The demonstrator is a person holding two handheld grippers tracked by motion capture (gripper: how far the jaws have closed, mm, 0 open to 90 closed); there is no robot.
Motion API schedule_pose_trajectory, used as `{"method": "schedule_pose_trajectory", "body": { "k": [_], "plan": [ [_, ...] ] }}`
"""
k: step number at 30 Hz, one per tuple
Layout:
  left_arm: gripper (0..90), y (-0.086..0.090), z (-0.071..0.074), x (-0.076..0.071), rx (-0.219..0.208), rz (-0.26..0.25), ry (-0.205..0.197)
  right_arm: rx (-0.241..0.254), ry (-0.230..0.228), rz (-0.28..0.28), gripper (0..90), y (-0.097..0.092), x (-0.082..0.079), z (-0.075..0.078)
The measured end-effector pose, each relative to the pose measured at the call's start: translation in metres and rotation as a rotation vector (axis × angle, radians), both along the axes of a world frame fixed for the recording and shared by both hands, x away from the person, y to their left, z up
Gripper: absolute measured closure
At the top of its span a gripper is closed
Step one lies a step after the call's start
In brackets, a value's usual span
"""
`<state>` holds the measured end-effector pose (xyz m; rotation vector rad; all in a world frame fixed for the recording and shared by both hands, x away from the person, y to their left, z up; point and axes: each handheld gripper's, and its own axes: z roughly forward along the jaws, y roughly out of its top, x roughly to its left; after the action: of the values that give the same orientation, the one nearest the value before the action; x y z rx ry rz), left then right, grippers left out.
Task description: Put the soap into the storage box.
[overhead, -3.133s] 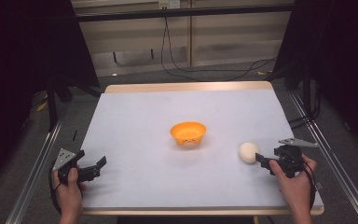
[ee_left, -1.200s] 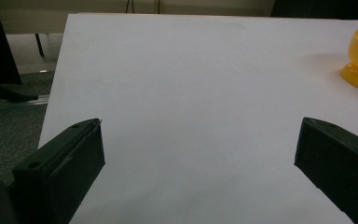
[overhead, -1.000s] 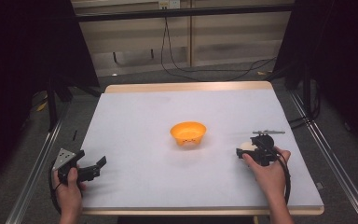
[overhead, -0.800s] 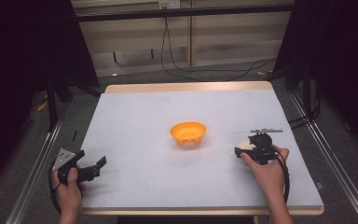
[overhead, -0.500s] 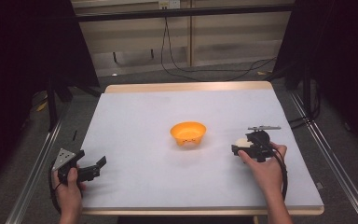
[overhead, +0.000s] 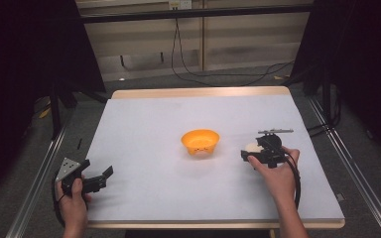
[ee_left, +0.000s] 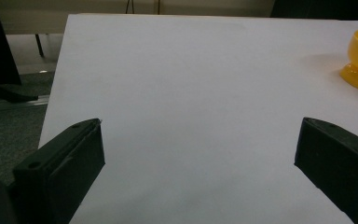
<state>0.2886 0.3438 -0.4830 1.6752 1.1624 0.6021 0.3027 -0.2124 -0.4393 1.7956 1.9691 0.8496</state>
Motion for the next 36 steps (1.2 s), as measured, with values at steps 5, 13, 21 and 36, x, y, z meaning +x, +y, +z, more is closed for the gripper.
{"method": "schedule_pose_trajectory", "body": {
  "k": [5, 13, 21, 36],
  "plan": [
    [1.2, 0.000, 0.000, 0.000, 0.000, -0.001, 0.000, -0.012, 0.004, 0.007, 24.0, 0.004, 0.003, 0.002],
    [1.2, 0.000, 0.000, 0.000, 0.003, 0.003, -0.002, -0.013, 0.001, 0.015, 24.0, 0.011, 0.007, 0.008],
    [1.2, 0.000, 0.000, 0.000, 0.008, 0.004, -0.004, -0.007, -0.002, 0.027, 24.0, 0.019, 0.012, 0.014],
    [1.2, 0.000, 0.000, 0.000, -0.002, 0.001, -0.001, -0.003, -0.005, 0.056, 24.0, 0.039, 0.024, 0.023]
  ]
}}
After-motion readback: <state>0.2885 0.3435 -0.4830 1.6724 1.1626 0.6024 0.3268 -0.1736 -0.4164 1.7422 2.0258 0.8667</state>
